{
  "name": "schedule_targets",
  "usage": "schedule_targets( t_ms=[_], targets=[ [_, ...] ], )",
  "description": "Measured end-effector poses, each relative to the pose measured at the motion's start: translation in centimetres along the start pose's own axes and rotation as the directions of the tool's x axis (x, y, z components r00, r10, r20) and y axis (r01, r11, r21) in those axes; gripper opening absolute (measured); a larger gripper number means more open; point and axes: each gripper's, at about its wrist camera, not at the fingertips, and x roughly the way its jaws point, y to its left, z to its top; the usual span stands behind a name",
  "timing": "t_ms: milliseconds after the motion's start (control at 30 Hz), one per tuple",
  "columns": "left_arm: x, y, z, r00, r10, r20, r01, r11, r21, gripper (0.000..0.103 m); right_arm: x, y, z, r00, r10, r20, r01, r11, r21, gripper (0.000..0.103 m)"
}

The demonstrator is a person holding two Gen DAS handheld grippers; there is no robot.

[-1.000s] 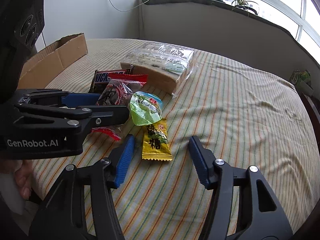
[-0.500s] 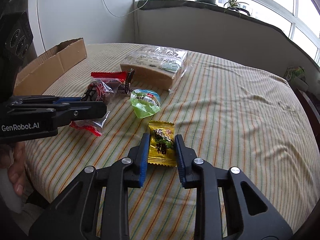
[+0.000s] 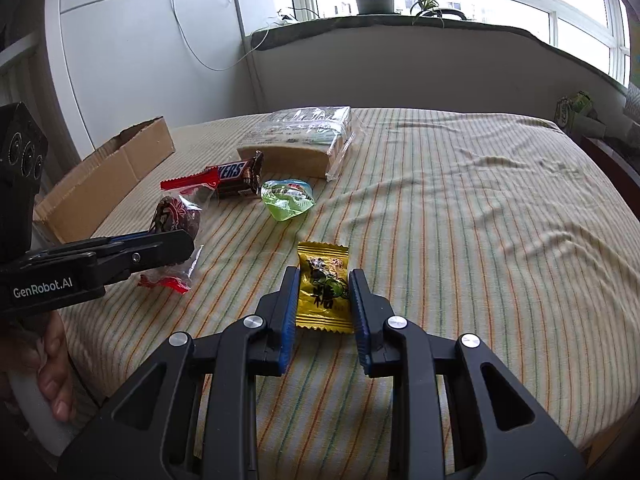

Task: Organize snacks
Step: 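Grasp the red-wrapped candy bag with the left tool while the right tool grasps the yellow candy packet, then carry the red bag and yellow packet into the box and open both tools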

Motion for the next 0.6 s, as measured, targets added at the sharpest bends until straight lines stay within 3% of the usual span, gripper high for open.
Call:
schedule_targets(
  t_ms=[267,433,600],
  targets=[
    [-2.8,-1.9,2.2,0.995,-0.020,0.098,0.017,0.999,0.035,0.030,-4.7,1.2,3.8,0.990,-0.022,0.137,0.025,1.000,-0.019,0.026],
    [-6.9,-4.1,4.7,0.976,-0.057,0.211,0.036,0.994,0.098,0.030,-9.0,2.6,6.6,0.969,-0.038,0.244,0.052,0.997,-0.053,0.026],
    [-9.2,-5.2,5.3,0.963,-0.071,0.260,0.040,0.992,0.123,0.030,-11.3,3.6,7.6,0.956,-0.044,0.290,0.066,0.995,-0.069,0.026]
  ],
)
